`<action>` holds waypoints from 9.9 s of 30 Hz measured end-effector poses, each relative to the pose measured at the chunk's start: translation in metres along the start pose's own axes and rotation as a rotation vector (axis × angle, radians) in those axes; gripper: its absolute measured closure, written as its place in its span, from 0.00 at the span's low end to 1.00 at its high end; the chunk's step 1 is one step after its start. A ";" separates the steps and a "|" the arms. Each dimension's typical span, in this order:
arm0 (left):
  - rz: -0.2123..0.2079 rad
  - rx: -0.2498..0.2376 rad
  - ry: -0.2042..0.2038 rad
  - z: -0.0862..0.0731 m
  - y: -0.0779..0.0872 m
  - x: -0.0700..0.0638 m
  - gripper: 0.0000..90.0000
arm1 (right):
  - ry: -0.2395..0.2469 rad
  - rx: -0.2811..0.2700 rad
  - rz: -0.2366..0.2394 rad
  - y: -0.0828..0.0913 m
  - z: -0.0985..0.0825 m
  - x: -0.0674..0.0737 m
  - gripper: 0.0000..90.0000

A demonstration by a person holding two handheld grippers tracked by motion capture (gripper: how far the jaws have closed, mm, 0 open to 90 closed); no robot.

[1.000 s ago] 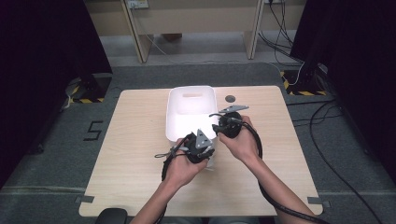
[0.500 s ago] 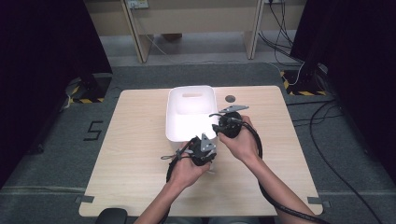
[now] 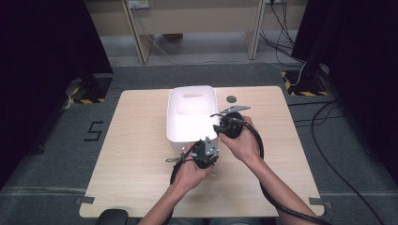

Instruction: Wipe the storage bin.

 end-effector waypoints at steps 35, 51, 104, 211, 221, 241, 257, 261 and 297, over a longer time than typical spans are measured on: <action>0.014 -0.021 0.007 0.012 -0.002 -0.001 0.84 | -0.034 0.012 0.000 0.001 0.000 0.001 0.79; 0.015 -0.047 -0.005 0.026 0.007 -0.003 0.84 | -0.034 0.017 0.001 0.001 0.000 0.000 0.79; 0.158 -0.142 0.097 -0.044 0.126 0.014 0.82 | -0.033 0.026 -0.037 -0.011 0.010 0.002 0.68; 0.225 -0.089 0.090 -0.079 0.112 0.148 0.84 | 0.077 0.264 0.027 0.039 -0.058 -0.046 0.94; 0.208 -0.082 0.056 -0.073 0.105 0.130 0.84 | 0.004 0.270 -0.162 0.004 -0.026 -0.077 0.88; 0.202 -0.093 0.084 -0.074 0.107 0.091 0.84 | -0.279 0.210 -0.183 0.027 0.002 -0.105 0.71; 0.192 -0.099 0.065 -0.067 0.110 0.081 0.83 | -0.238 0.277 -0.117 0.011 -0.005 -0.075 0.69; 0.196 -0.087 0.104 -0.069 0.113 0.072 0.84 | -0.209 0.286 -0.148 0.007 -0.006 -0.070 0.68; 0.165 -0.133 0.169 -0.082 0.111 0.040 0.83 | -0.054 0.139 -0.166 0.006 -0.013 -0.050 0.77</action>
Point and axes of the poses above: each handheld gripper's, and its own axes: y roughly backward along the jaws, z roughly out of its top, x roughly to its left, the point moved 5 cm from there along -y, roughly forward along the jaws, and after that the axes turned 13 degrees about -z, right-handed, at the moved point
